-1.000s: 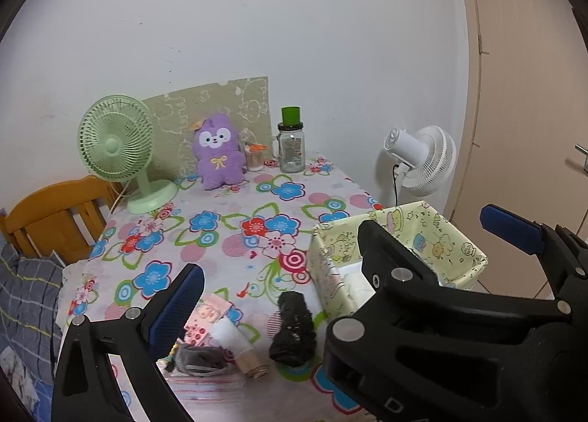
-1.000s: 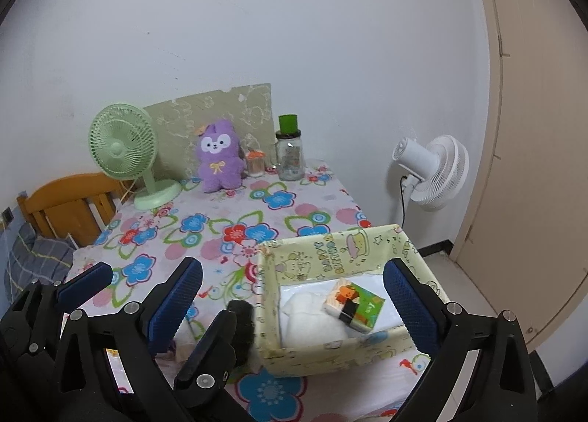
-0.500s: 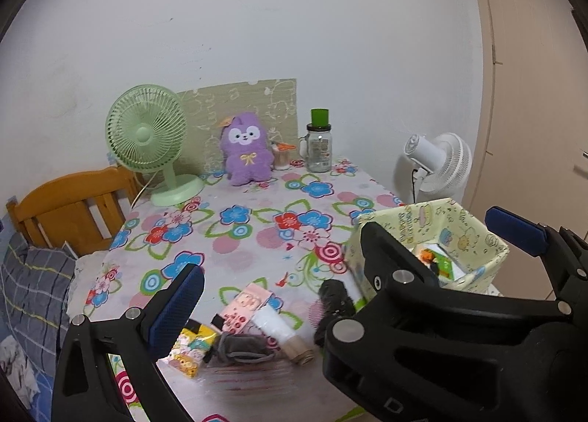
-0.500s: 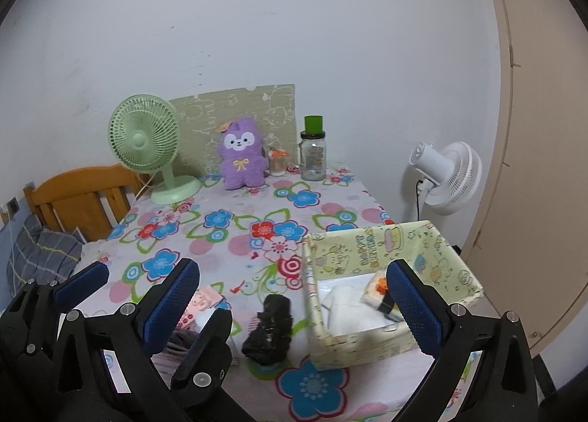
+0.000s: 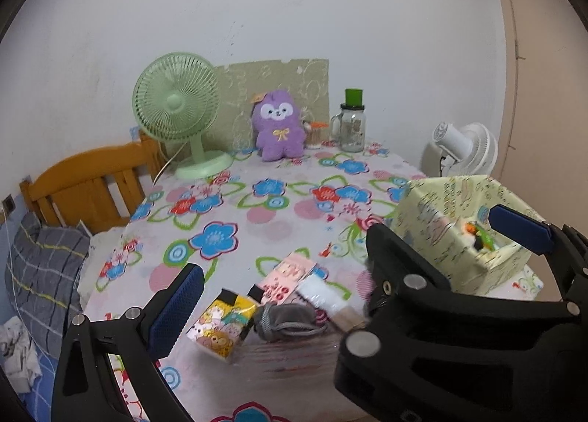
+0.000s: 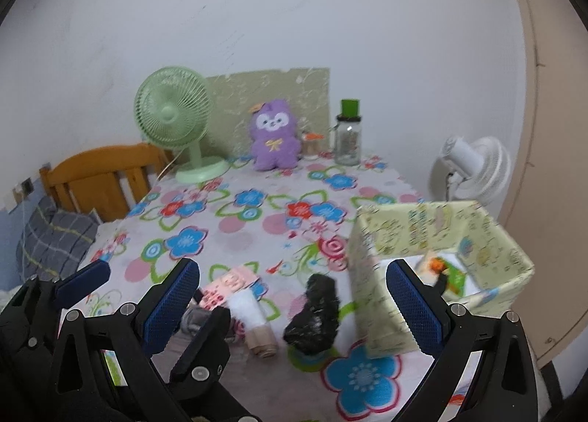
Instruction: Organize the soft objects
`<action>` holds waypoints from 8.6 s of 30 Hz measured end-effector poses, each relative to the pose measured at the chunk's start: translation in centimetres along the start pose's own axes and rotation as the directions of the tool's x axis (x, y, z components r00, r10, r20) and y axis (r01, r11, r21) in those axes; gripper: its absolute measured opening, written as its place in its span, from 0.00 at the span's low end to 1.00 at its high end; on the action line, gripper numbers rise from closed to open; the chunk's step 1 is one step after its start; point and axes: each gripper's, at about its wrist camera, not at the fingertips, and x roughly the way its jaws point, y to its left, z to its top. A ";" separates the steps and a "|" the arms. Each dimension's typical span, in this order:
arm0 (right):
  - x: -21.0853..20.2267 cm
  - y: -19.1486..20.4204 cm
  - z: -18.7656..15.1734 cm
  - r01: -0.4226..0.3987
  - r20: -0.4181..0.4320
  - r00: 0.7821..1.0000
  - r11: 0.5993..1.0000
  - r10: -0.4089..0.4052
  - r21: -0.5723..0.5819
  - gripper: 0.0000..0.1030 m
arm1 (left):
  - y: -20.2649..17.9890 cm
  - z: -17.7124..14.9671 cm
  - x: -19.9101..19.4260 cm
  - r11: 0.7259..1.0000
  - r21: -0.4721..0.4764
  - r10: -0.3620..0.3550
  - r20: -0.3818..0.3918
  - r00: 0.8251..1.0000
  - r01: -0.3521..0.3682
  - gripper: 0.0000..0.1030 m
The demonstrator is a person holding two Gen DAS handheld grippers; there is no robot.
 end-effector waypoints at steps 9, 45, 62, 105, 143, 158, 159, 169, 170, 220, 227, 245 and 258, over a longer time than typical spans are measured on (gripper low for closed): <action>2.3 1.0 -2.1 -0.030 -0.031 0.999 1.000 0.030 0.002 0.98 | 1.4 -2.2 2.1 0.999 -0.044 -0.014 -0.036 0.999 0.012 1.00; 10.2 -0.2 -4.0 0.044 -0.206 0.978 0.997 -0.029 0.067 0.66 | 2.4 -3.6 8.8 0.993 -0.110 -0.048 -0.150 0.988 0.032 0.47; 11.7 -0.4 -4.7 0.092 -0.285 0.956 0.993 -0.066 0.078 0.17 | 1.4 -3.8 9.2 0.999 -0.048 0.004 -0.168 0.986 -0.013 0.46; 3.6 0.3 2.7 -0.021 -0.104 0.994 0.999 0.025 0.040 0.12 | 1.6 2.3 1.1 0.994 -0.105 -0.007 -0.016 1.000 0.005 0.40; 0.5 -10.2 6.1 -0.008 -0.028 1.000 0.999 0.010 0.046 0.12 | -8.9 6.5 0.4 0.997 -0.041 -0.068 0.051 0.996 0.071 0.40; 0.9 -14.9 5.6 0.061 -0.040 0.997 0.996 -0.059 0.071 0.12 | -14.1 7.1 2.6 0.986 0.025 -0.163 0.027 0.986 0.162 0.40; 1.0 -15.1 5.5 0.065 -0.043 0.997 0.995 -0.062 0.073 0.12 | -14.5 7.1 2.9 0.985 0.030 -0.169 0.022 0.985 0.168 0.40; 2.3 -18.0 5.0 0.106 -0.073 0.992 0.989 -0.099 0.099 0.12 | -17.3 7.3 4.9 0.976 0.066 -0.206 -0.017 0.978 0.206 0.40; 2.5 -18.3 4.9 0.109 -0.078 0.992 0.989 -0.101 0.102 0.12 | -17.6 7.3 5.2 0.976 0.068 -0.207 -0.023 0.978 0.208 0.40; 6.2 -21.1 3.1 0.109 -0.195 0.978 0.979 -0.075 0.170 0.76 | -19.6 6.7 9.5 0.968 0.073 -0.222 -0.210 0.952 0.241 0.95; 4.5 -19.4 3.7 0.119 -0.150 0.984 0.980 -0.095 0.161 0.84 | -17.9 7.0 7.6 0.971 0.079 -0.208 -0.168 0.963 0.224 0.98; 1.0 -13.7 4.8 0.091 -0.083 0.993 0.988 -0.081 0.123 0.90 | -12.8 7.0 3.2 0.984 0.066 -0.157 -0.086 0.984 0.163 1.00; -1.0 -9.0 5.0 0.087 -0.045 0.996 0.993 -0.083 0.080 0.93 | -8.4 6.5 0.6 0.989 0.041 -0.138 -0.039 0.990 0.140 1.00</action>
